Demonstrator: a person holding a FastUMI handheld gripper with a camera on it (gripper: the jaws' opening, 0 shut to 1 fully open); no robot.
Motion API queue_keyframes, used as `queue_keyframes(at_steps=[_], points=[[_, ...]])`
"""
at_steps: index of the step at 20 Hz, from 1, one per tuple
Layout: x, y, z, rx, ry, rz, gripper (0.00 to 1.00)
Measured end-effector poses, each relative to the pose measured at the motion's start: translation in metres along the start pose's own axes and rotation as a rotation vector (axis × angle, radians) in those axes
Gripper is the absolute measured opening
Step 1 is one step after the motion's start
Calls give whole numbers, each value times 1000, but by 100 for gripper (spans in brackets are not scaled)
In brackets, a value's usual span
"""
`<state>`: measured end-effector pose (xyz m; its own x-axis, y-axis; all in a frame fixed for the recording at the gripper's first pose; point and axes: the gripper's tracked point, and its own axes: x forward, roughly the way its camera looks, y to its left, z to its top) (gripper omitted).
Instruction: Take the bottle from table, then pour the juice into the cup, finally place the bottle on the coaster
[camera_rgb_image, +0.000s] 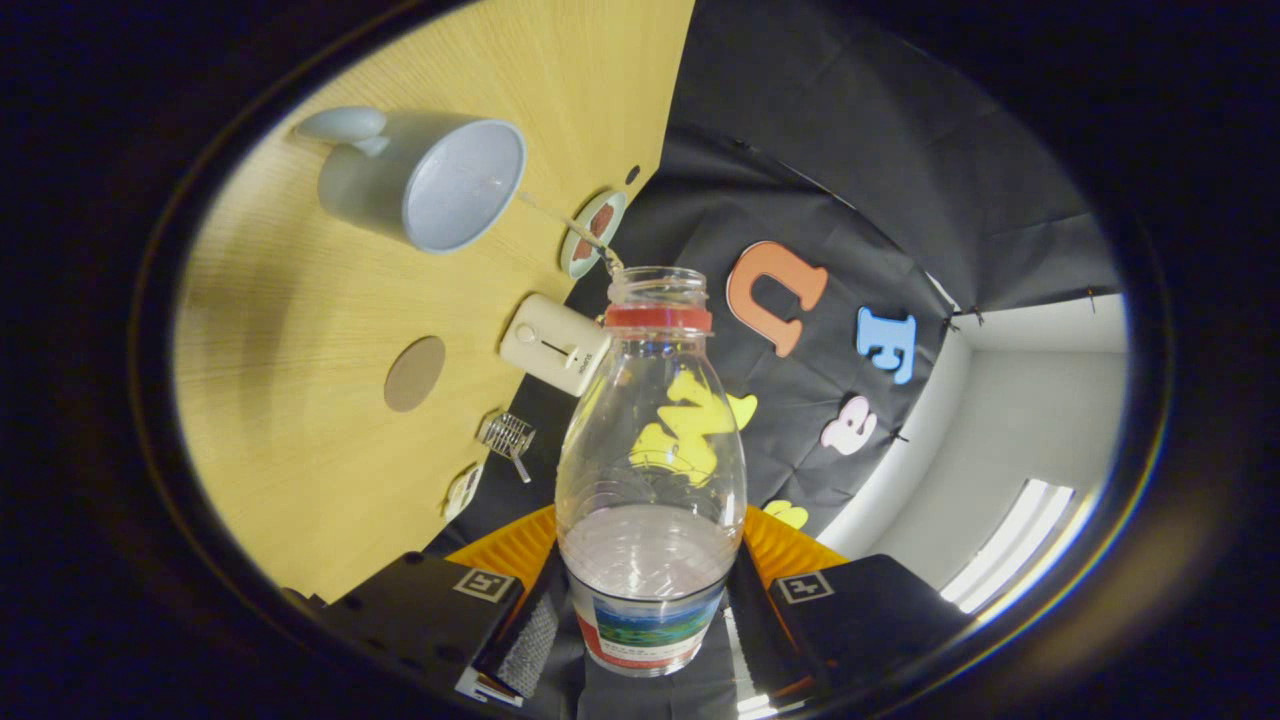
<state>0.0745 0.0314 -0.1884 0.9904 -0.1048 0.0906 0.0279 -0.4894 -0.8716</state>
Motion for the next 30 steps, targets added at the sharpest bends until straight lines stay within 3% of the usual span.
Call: queue_keyframes(at_steps=[12,24,30], points=[[8,-27,3,-99,-14,-54,80],[8,-71,-10,-112,-2,-94,80],[8,-57,-1,-120,-20,-90,80]])
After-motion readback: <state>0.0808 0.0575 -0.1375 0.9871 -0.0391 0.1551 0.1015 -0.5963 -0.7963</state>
